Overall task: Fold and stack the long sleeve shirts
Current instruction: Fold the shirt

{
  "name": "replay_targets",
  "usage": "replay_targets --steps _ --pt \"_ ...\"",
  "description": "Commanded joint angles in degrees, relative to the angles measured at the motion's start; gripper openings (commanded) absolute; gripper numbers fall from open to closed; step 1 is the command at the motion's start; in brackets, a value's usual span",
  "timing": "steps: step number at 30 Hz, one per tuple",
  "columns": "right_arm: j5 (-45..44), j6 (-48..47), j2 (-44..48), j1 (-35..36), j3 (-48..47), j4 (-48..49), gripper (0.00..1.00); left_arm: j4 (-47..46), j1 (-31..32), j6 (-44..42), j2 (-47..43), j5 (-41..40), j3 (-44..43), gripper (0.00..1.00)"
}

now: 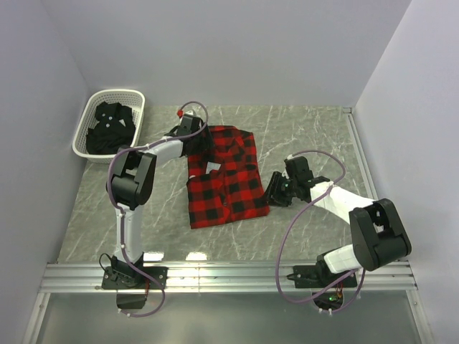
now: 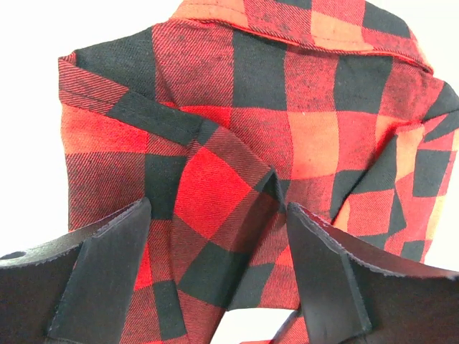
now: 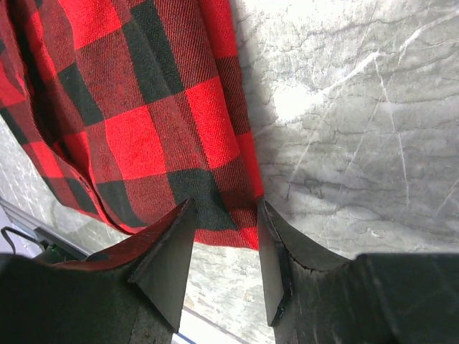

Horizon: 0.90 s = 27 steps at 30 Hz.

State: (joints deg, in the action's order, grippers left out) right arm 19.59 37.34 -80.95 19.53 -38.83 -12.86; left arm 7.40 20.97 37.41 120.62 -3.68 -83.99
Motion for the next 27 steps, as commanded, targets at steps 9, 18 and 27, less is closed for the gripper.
replay_targets --steps 9,18,27 --pt "-1.4 -1.8 -0.3 0.5 1.0 0.6 0.32 -2.2 -0.8 4.1 1.9 -2.2 0.8 0.81" --pt "-1.1 -2.7 -1.4 0.7 0.8 0.2 0.32 -2.5 -1.2 6.1 1.8 -2.3 1.5 0.80" --pt "-1.7 -4.6 0.1 0.6 1.3 -2.6 0.00 -2.9 -2.4 8.1 1.5 -3.3 3.5 0.76"
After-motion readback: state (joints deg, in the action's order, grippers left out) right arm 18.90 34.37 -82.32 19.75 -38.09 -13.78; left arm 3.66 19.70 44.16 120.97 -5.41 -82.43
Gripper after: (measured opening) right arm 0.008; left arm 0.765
